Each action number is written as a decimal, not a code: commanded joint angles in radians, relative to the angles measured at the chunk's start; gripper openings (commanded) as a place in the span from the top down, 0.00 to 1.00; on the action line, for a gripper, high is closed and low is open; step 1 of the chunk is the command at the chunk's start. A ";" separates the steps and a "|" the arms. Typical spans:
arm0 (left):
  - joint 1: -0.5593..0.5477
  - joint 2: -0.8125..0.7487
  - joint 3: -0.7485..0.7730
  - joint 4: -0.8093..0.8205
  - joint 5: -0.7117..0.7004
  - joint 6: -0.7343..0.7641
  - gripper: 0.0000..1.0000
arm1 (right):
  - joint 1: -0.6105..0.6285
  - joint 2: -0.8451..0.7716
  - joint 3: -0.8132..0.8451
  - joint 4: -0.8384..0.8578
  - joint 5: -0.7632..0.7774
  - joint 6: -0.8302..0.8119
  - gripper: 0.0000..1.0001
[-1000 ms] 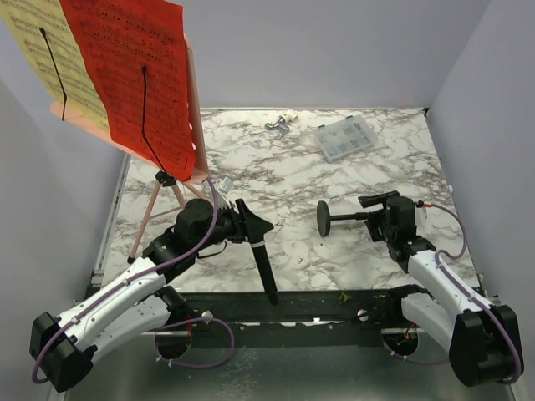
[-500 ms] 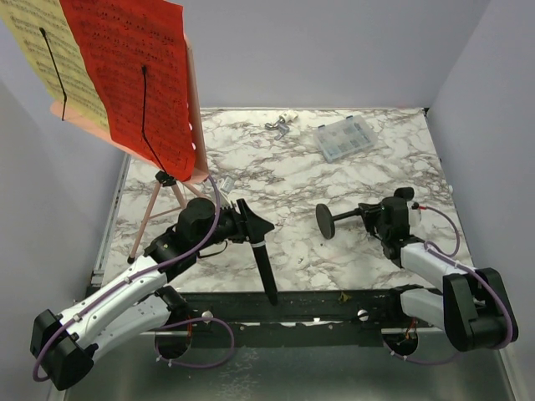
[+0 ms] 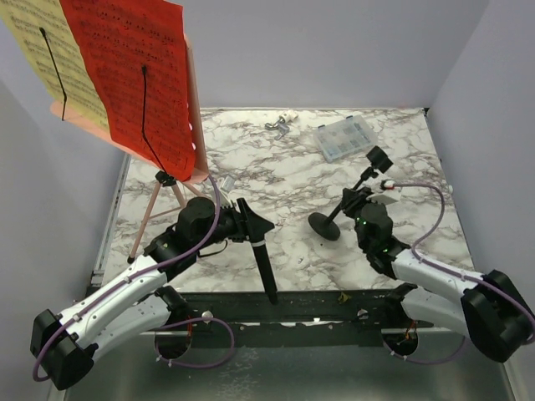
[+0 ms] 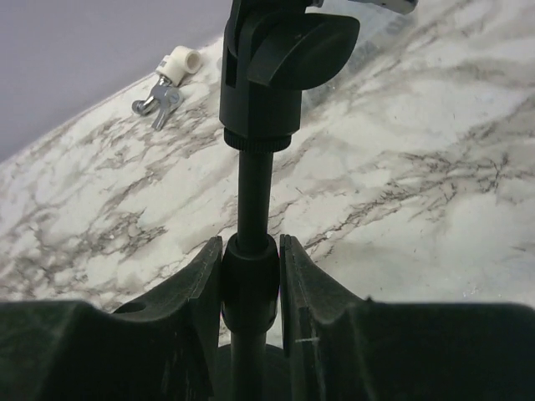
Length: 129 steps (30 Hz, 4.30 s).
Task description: Set up the instrument practice props
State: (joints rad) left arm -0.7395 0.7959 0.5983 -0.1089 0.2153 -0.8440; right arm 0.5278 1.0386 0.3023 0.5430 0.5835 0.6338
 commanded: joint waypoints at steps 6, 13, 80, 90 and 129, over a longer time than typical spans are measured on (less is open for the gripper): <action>0.006 -0.028 0.031 -0.014 -0.029 0.005 1.00 | 0.323 0.409 0.111 0.981 0.509 -0.854 1.00; 0.010 -0.047 0.048 -0.037 -0.040 0.012 1.00 | 0.426 0.682 0.277 1.242 0.509 -1.069 1.00; 0.012 -0.015 0.045 -0.017 -0.005 0.028 1.00 | -0.522 0.296 0.661 0.103 -1.961 -0.332 0.02; 0.012 -0.009 0.073 -0.020 0.014 0.061 1.00 | -0.552 0.442 0.743 0.046 -2.139 -0.425 0.09; 0.011 0.084 0.152 -0.019 0.076 0.067 1.00 | -0.467 0.459 0.616 0.280 -1.933 -0.321 0.07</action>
State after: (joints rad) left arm -0.7322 0.8761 0.7132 -0.1581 0.2642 -0.7799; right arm 0.0360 1.6447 0.9169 1.2907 -1.4765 0.7971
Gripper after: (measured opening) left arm 0.519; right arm 0.913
